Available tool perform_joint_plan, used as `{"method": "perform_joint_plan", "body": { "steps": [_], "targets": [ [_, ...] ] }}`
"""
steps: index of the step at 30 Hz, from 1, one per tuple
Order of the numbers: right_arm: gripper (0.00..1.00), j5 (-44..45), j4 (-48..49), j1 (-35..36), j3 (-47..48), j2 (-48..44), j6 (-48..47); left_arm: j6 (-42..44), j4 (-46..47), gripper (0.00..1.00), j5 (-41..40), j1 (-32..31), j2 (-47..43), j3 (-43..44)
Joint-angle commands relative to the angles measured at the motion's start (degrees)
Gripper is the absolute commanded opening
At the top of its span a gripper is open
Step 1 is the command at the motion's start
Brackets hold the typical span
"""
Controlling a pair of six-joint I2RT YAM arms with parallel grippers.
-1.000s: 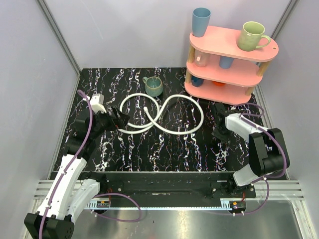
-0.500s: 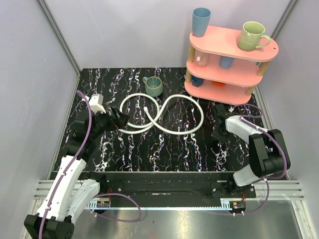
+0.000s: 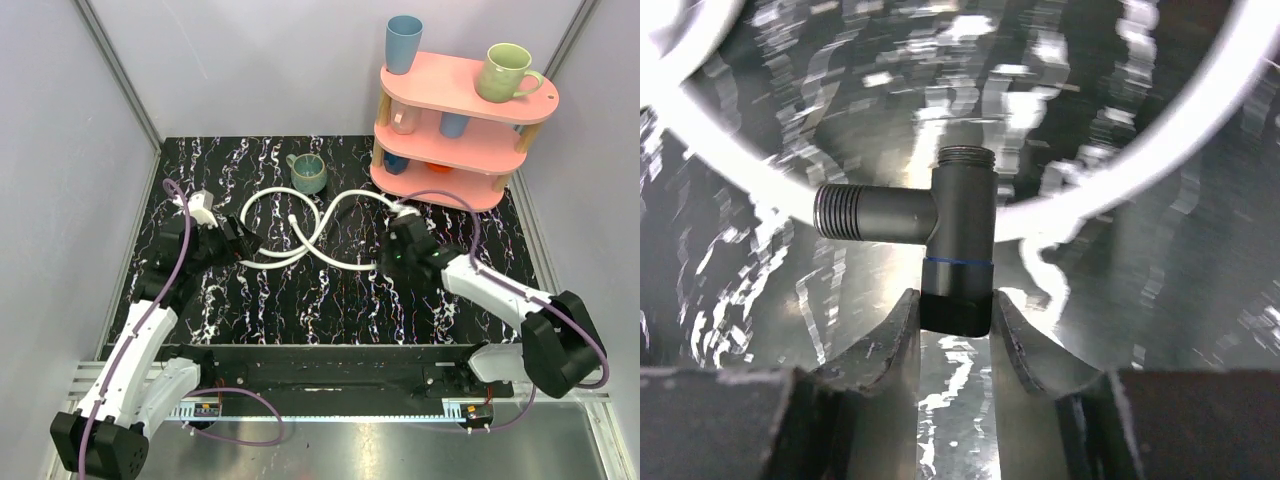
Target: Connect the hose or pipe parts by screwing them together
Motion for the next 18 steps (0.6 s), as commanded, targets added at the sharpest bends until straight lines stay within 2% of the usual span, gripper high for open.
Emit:
{"method": "perform_joint_plan", "body": {
  "steps": [1,5,7,8,9,11,14,18],
  "targets": [
    [0.12,-1.88,9.85,12.4,2.88,-0.47,-14.07,-1.68,-1.01,0.89,2.73,-0.05,0.45,2.49],
    [0.09,-7.05,22.91,19.8,1.47,-0.38,-19.88,-2.82,-1.1,0.89,9.84,-0.05,1.68,3.2],
    [0.09,-10.39,27.33,21.03,0.08,0.14,-22.96,-3.08,-0.4,0.89,16.43,-0.05,2.99,3.28],
    [0.09,-15.71,32.57,21.04,-0.72,0.49,-24.36,-3.35,-0.14,0.89,18.71,-0.05,3.52,3.2],
    [0.09,-17.6,35.59,21.21,-1.68,0.84,-25.85,-3.43,0.39,0.89,23.17,-0.05,4.05,3.28],
    [0.09,-22.07,44.03,21.65,-4.23,1.46,-29.02,-3.87,0.83,0.88,27.15,-0.05,5.8,3.29],
    [0.09,-27.26,48.62,22.27,-4.94,1.64,-33.24,-3.79,1.01,0.85,32.09,-0.13,7.74,3.2],
    [0.09,-32.9,48.27,22.62,-3.28,2.25,-36.4,-4.22,2.32,0.85,35.77,-0.05,9.15,3.02]
  ]
}}
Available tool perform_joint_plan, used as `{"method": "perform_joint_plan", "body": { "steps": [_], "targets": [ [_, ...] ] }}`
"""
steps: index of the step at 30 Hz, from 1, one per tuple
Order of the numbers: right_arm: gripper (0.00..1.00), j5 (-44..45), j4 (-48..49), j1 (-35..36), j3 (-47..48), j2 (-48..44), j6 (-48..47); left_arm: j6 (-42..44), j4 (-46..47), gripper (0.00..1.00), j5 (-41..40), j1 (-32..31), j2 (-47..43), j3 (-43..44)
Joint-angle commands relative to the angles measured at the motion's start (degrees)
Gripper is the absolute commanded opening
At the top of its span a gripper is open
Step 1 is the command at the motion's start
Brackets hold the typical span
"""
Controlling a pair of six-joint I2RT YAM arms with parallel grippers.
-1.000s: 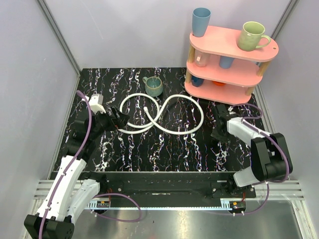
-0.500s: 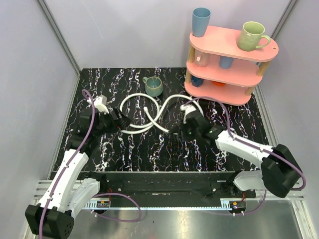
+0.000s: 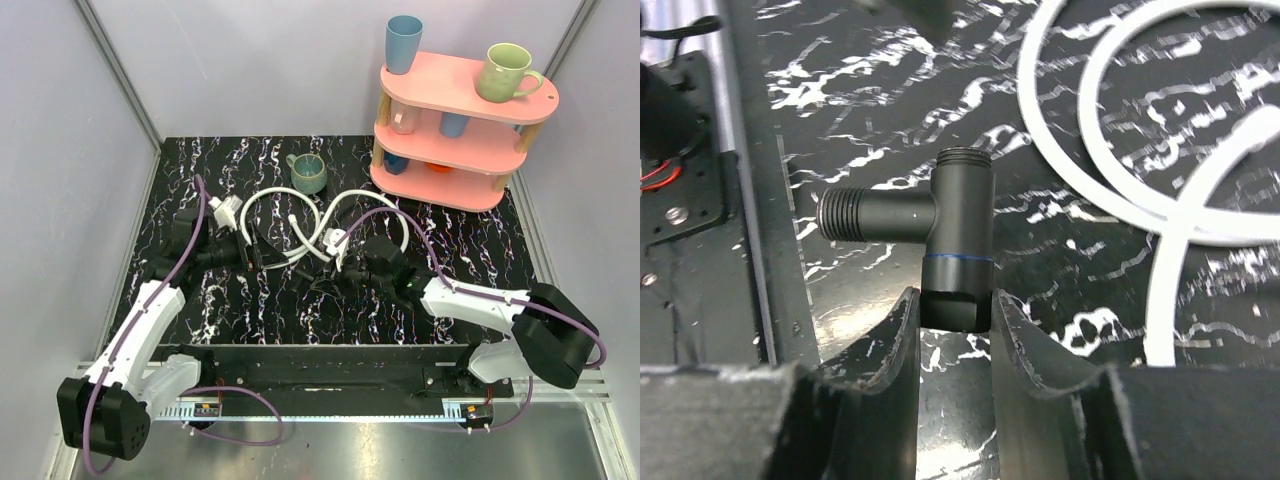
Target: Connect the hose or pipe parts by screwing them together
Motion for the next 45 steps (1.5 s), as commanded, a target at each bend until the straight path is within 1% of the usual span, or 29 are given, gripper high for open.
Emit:
{"method": "perform_joint_plan", "body": {
  "steps": [1,3,5,9,12,18,22,25,26,29,32,33,35,36,37,38,39,40,43,45],
  "targets": [
    [0.09,-10.57,9.2,0.98,2.84,0.33,-6.66,-1.51,4.64,0.85,9.69,-0.13,1.04,1.89],
    [0.09,-11.1,8.58,1.07,3.55,0.6,-7.54,-1.61,5.61,0.84,11.44,-0.22,1.74,1.53],
    [0.09,-13.72,9.01,1.33,3.29,-0.45,-8.42,-0.65,5.53,0.83,12.76,-0.14,3.59,1.27],
    [0.08,-16.72,10.24,1.51,2.67,-1.51,-9.56,-0.2,5.61,0.75,16.28,-1.18,7.19,2.14],
    [0.07,-16.9,9.45,1.34,2.94,-1.6,-10.97,-0.64,5.61,0.74,15.85,-2.5,8.25,2.06],
    [0.07,-18.31,11.56,1.42,1.44,-3.09,-11.68,-1.6,5.53,0.68,17.07,-5.75,8.25,0.3],
    [0.08,-19.36,8.49,1.42,2.5,-3.71,-12.99,-1.43,5.61,0.63,16.81,-7.95,7.64,-0.22],
    [0.08,-20.5,8.83,1.42,2.06,-4.59,-12.91,-1.69,5.61,0.61,16.99,-8.57,6.41,-1.54],
    [0.08,-20.77,8.84,1.42,2.06,-4.59,-12.99,-1.87,5.7,0.57,17.25,-8.66,5.88,-1.81],
    [0.08,-20.68,7.78,1.42,2.15,-4.5,-13.96,-2.49,6.32,0.52,18.65,-8.66,5.0,-2.6],
    [0.08,-20.16,6.99,1.42,2.41,-4.15,-14.57,-2.31,6.32,0.39,20.32,-8.66,5.0,-2.51],
    [0.08,-19.98,6.82,1.42,2.58,-3.98,-14.66,-2.4,6.23,0.3,20.5,-8.66,5.0,-2.34],
    [0.08,-19.72,6.64,1.42,2.76,-3.89,-14.75,-2.66,6.14,0.22,20.59,-8.75,5.26,-2.16],
    [0.08,-19.37,6.81,1.42,2.76,-3.89,-14.75,-2.84,6.14,0.2,20.85,-8.75,5.35,-1.99],
    [0.07,-19.28,6.73,1.42,2.85,-3.89,-14.84,-2.84,6.14,0.22,21.12,-8.75,5.52,-1.81],
    [0.06,-19.28,6.55,1.42,2.76,-3.89,-15.36,-2.75,6.14,0.29,21.82,-8.75,5.7,-1.72],
    [0.06,-19.28,6.29,1.42,2.85,-3.97,-15.63,-2.75,6.05,0.42,22.26,-8.75,5.79,-1.63],
    [0.06,-19.28,6.11,1.34,2.94,-4.06,-15.81,-2.14,5.53,0.59,22.52,-8.75,5.7,-1.55],
    [0.05,-18.49,5.94,1.33,2.76,-4.67,-16.25,0.23,2.29,0.64,21.47,-8.84,5.79,-0.76],
    [0.04,-18.05,5.94,1.33,2.59,-5.03,-16.77,1.55,1.14,0.64,21.73,-8.75,6.32,-0.23]
  ]
}}
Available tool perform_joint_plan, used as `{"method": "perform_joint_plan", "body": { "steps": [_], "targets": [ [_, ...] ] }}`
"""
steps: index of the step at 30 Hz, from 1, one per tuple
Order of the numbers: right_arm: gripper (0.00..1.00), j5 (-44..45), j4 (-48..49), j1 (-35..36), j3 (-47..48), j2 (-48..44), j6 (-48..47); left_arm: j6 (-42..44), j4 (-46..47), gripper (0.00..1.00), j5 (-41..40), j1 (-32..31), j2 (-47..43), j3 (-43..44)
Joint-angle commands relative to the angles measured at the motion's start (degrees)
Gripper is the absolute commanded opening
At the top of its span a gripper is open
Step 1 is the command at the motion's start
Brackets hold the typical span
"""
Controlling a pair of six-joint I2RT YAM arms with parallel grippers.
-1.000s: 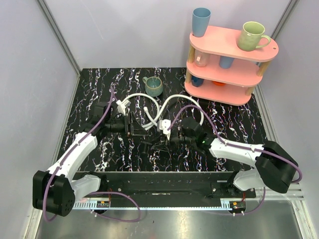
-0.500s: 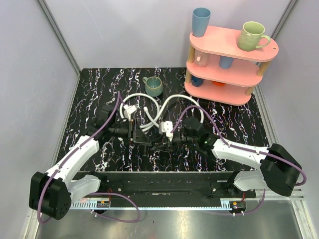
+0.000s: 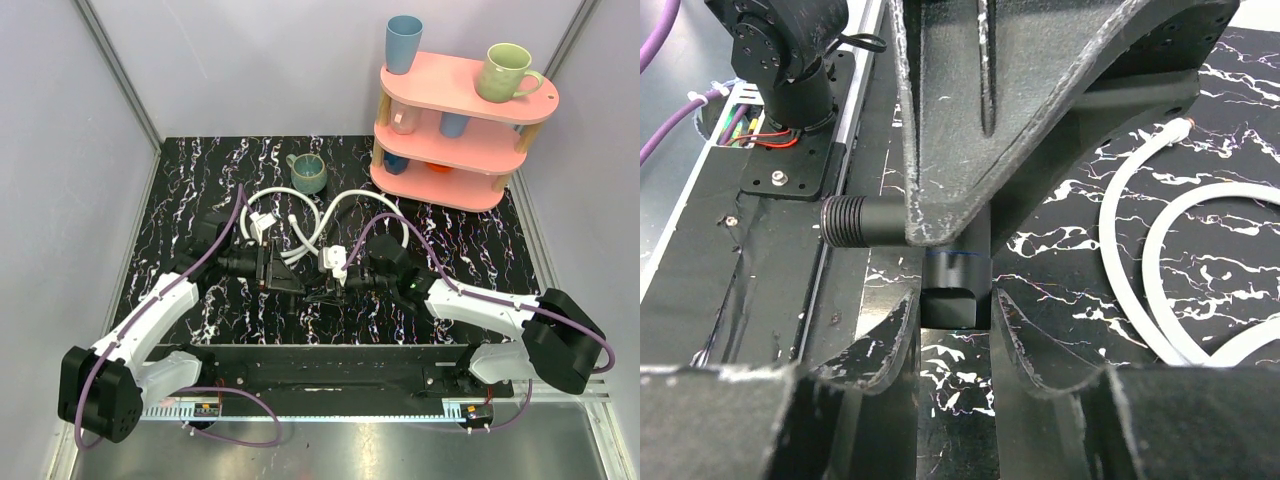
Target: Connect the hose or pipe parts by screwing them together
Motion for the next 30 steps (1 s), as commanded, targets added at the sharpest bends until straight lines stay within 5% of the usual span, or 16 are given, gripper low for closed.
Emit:
{"method": "perform_joint_plan", "body": {
  "steps": [1,8,12,13,14,20,24,30],
  "targets": [
    [0.04,1.3,2.44,0.15,2.02,-2.69,-2.02,3.13,-1.97,0.6,2.37,-0.14,0.31,2.16],
    [0.05,0.43,2.09,0.24,3.16,-2.78,-0.35,3.66,-1.27,0.41,2.98,-0.22,0.57,1.81],
    [0.28,3.05,2.7,0.24,4.21,-3.65,2.36,1.21,-0.22,0.0,0.09,-0.14,0.48,2.24],
    [0.49,7.15,2.79,0.24,4.65,-3.74,6.29,0.15,1.18,0.0,-1.31,-0.14,0.31,2.24],
    [0.56,9.28,2.62,0.24,5.18,-3.92,8.94,-1.08,2.58,0.0,-3.58,-0.14,-0.3,1.9],
    [0.79,17.21,-1.25,0.24,6.59,-7.52,27.22,-12.58,15.06,0.0,-12.91,-0.14,-3.03,0.41],
    [0.8,19.05,-3.79,0.24,7.72,-7.17,35.84,-23.3,27.19,0.0,-16.52,-0.14,-4.96,-2.76],
    [0.75,17.39,-4.15,0.24,12.29,-3.66,44.99,-24.02,27.55,0.0,-23.29,-0.14,-8.74,-2.06]
  ]
}}
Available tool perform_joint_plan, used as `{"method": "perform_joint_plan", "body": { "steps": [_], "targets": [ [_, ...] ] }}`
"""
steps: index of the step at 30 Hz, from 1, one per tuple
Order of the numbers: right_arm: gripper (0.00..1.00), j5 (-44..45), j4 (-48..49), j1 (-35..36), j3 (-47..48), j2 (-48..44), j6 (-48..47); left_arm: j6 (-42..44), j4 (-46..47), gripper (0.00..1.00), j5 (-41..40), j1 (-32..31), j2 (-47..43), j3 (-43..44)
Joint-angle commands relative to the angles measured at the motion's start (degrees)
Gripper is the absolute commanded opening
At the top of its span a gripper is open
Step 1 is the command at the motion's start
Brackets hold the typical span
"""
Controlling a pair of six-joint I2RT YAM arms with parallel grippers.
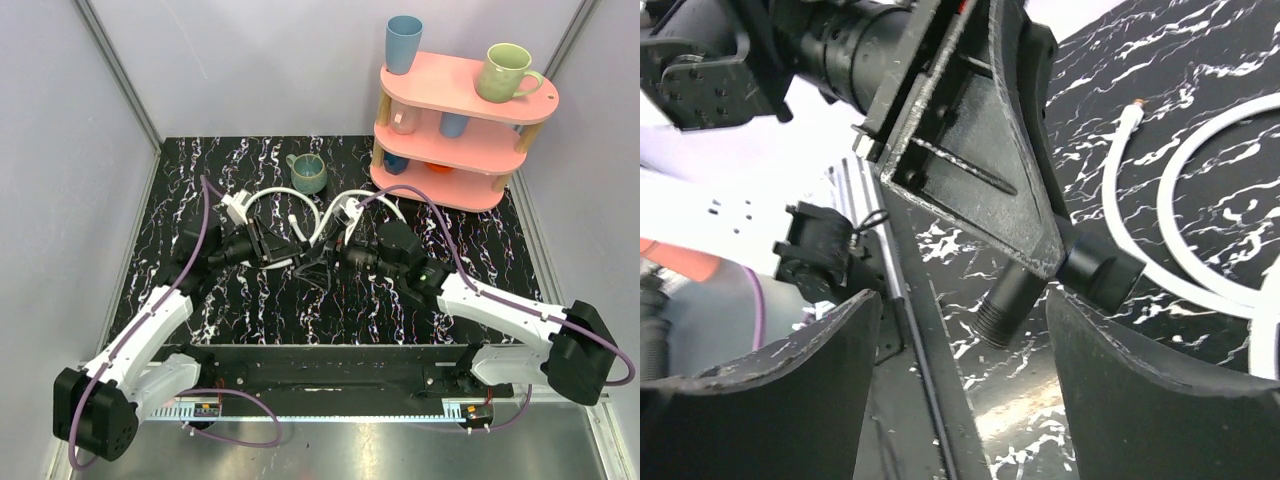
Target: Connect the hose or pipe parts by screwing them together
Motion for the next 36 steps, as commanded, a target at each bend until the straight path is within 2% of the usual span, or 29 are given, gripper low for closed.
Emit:
{"method": "perform_joint_plan", "body": {
  "steps": [1,5,11,16,17,19,23,27,28,30,31,33,34,36],
  "targets": [
    [0.74,0.64,-1.22,0.11,5.96,2.74,8.93,-4.62,8.56,0.0,-5.37,-0.03,-4.02,0.74],
    [0.68,3.62,-2.99,0.11,7.29,4.16,7.7,-4.71,7.87,0.0,-5.81,-0.03,-6.04,1.26],
    [0.58,3.02,1.06,0.02,5.35,4.07,8.41,-4.09,8.92,0.0,-5.11,-0.03,-7.36,0.92],
    [0.54,2.58,3.86,0.11,4.04,4.33,8.14,-5.5,11.38,0.0,-5.02,-0.03,-8.07,-1.11],
    [0.46,2.66,4.48,0.11,3.69,4.33,7.97,-5.5,11.73,0.0,-4.67,-0.03,-8.24,-1.37],
    [0.41,2.31,4.4,0.11,3.86,4.42,7.97,-5.85,12.52,0.0,-4.67,-0.03,-8.77,-1.64],
    [0.41,1.0,4.05,0.11,4.91,5.73,8.41,-5.5,12.09,0.0,-5.02,-0.03,-8.95,-1.2],
    [0.47,-1.46,4.31,0.11,5.26,6.97,9.81,-4.79,12.08,0.0,-5.37,-0.03,-8.77,-1.2],
    [0.44,-1.64,4.4,0.11,5.18,7.14,10.34,-4.88,12.26,0.0,-5.46,-0.03,-9.03,-1.55],
    [0.31,-0.95,5.45,0.2,4.21,6.8,10.69,-4.88,12.61,0.0,-5.55,-0.03,-9.3,-1.9],
    [0.15,-0.42,6.32,0.2,3.51,6.45,10.78,-4.8,12.7,0.0,-5.55,-0.03,-9.74,-2.16],
    [0.03,0.55,7.82,0.11,2.1,5.04,9.65,-4.36,12.0,0.0,-5.81,-0.03,-10.18,-2.43],
    [0.0,0.47,7.65,0.11,1.93,4.17,8.77,-3.92,11.04,0.08,-6.33,-0.03,-10.53,-1.99],
    [0.0,-0.06,4.94,0.11,2.27,2.93,3.62,-1.03,5.97,0.37,-5.82,0.93,-10.62,0.63]
  ]
}}
